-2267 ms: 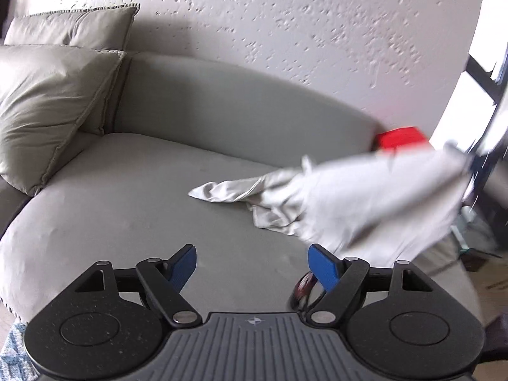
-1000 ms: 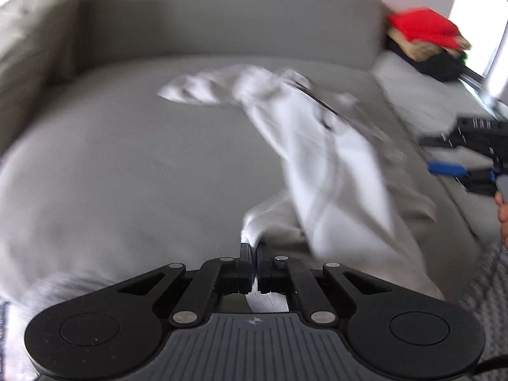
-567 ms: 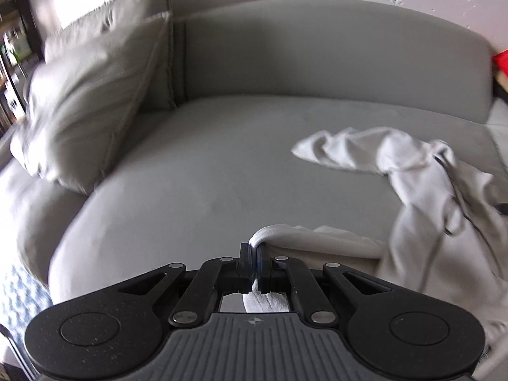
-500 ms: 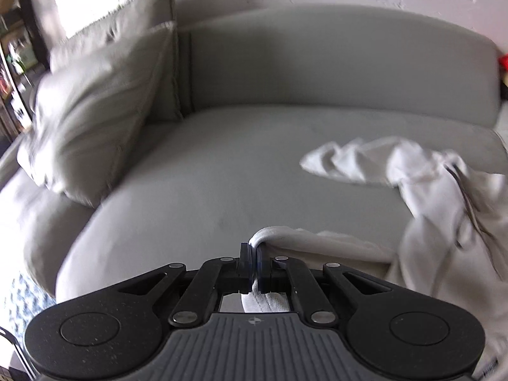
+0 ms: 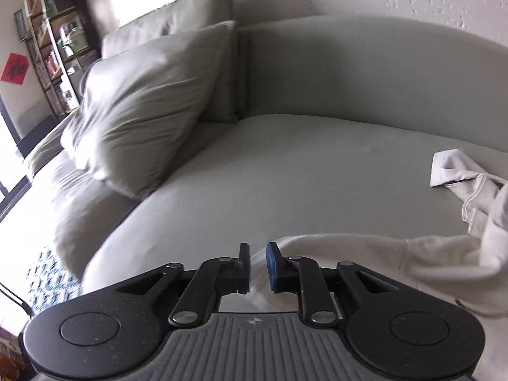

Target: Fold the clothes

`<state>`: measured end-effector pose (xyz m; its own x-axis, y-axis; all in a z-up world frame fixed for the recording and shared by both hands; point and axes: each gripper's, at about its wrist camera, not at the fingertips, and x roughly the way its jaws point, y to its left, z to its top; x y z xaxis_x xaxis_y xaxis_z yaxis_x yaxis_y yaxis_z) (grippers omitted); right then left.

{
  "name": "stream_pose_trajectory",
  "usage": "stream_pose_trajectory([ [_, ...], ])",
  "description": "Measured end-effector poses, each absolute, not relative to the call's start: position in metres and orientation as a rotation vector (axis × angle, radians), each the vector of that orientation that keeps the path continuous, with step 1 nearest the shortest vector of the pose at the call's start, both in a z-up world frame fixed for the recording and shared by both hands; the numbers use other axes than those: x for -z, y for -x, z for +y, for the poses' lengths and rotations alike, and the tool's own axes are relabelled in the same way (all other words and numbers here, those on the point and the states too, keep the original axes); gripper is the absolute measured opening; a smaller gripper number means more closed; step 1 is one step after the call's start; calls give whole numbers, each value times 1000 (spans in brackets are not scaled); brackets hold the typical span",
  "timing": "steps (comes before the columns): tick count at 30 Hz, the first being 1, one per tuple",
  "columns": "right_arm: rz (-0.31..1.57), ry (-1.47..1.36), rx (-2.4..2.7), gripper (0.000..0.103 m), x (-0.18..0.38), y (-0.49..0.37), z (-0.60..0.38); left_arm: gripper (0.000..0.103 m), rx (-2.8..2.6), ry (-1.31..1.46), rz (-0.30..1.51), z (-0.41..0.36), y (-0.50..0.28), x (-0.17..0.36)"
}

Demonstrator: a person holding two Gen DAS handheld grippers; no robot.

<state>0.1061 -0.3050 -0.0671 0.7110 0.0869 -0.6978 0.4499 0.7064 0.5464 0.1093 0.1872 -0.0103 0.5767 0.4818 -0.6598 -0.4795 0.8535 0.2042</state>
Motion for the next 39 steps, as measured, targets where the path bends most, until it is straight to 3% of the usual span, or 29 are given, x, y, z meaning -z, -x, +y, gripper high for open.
stream_pose_trajectory([
  [1, 776, -767, 175, 46, 59, -96, -300, 19, -542, 26, 775, 188, -94, 2],
  [2, 783, -765, 128, 52, 54, -92, -294, 32, -494, 79, 787, 188, -80, -3],
  [3, 792, -764, 70, 57, 48, -83, -288, 37, -428, 142, 807, 187, -66, -6],
  [7, 807, -760, -81, 65, 41, -50, -260, 38, -104, 464, 904, 170, -30, 9],
  [10, 819, -807, -150, 65, 47, -36, -244, 37, 0, 716, 944, 159, -24, 38],
  [20, 813, -908, -218, 65, 55, -29, -238, 33, 53, 1069, 952, 162, -28, 106],
  [34, 762, -962, -153, 65, 77, -36, -267, 31, -66, 1031, 830, 184, -39, 98],
  [37, 751, -983, -95, 65, 84, -45, -286, 24, -90, 1019, 828, 188, -45, 100],
  [39, 763, -995, -70, 63, 90, -53, -295, 13, -104, 1004, 832, 190, -50, 100],
])
